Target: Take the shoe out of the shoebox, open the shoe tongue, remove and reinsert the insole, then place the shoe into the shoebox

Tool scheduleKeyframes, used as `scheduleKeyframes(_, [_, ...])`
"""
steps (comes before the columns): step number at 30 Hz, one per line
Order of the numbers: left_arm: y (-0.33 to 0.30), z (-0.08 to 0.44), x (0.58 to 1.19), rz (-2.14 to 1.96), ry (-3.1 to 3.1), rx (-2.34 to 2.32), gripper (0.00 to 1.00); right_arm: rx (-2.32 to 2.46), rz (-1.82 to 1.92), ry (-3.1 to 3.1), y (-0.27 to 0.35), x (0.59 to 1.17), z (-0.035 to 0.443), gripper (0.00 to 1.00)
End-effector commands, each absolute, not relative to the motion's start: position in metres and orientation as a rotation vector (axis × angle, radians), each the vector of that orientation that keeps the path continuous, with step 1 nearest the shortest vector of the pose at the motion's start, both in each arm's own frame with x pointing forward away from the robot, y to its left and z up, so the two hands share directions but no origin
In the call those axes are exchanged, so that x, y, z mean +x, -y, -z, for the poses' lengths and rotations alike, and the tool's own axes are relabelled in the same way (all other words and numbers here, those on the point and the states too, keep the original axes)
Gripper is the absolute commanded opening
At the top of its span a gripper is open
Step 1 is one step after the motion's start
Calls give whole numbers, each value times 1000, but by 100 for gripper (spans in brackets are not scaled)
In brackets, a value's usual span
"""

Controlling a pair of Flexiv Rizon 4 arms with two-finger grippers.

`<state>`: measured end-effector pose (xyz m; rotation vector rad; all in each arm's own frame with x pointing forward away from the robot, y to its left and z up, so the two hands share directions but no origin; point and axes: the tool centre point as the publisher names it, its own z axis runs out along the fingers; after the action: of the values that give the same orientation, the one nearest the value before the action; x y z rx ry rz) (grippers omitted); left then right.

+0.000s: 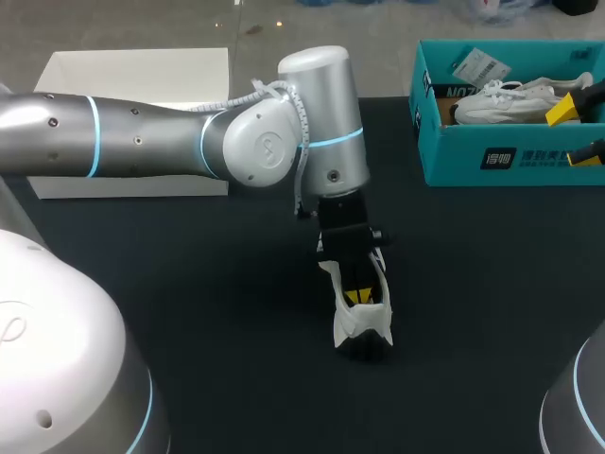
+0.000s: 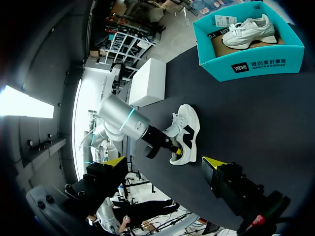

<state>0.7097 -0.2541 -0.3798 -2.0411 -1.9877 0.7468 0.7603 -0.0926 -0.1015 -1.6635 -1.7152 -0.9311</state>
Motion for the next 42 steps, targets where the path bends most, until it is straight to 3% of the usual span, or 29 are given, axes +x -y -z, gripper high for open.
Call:
scheduleKeyframes(1, [259,386,710,-735,1983,-2044,0,-1667,928,1716,92,761,102,100])
scheduleKeyframes(12, [248,344,705,-592,2080,-2178,0,-1667,928,1716,92,761,102,100])
scheduleKeyframes(19, [254,353,702,-498,2077,-2285,0,-1667,928,1716,92,761,102,100])
scheduleKeyframes(22, [259,356,706,-683,2009,-2175,0,-1667,928,1716,92,761,102,100])
scheduleKeyframes(34, [259,356,706,-683,2009,-2175,0,-1667,928,1716,92,761,102,100])
scheduleKeyframes(42, [261,367,715,-459,2146,-2300,0,-1667,928,1716,92,761,102,100])
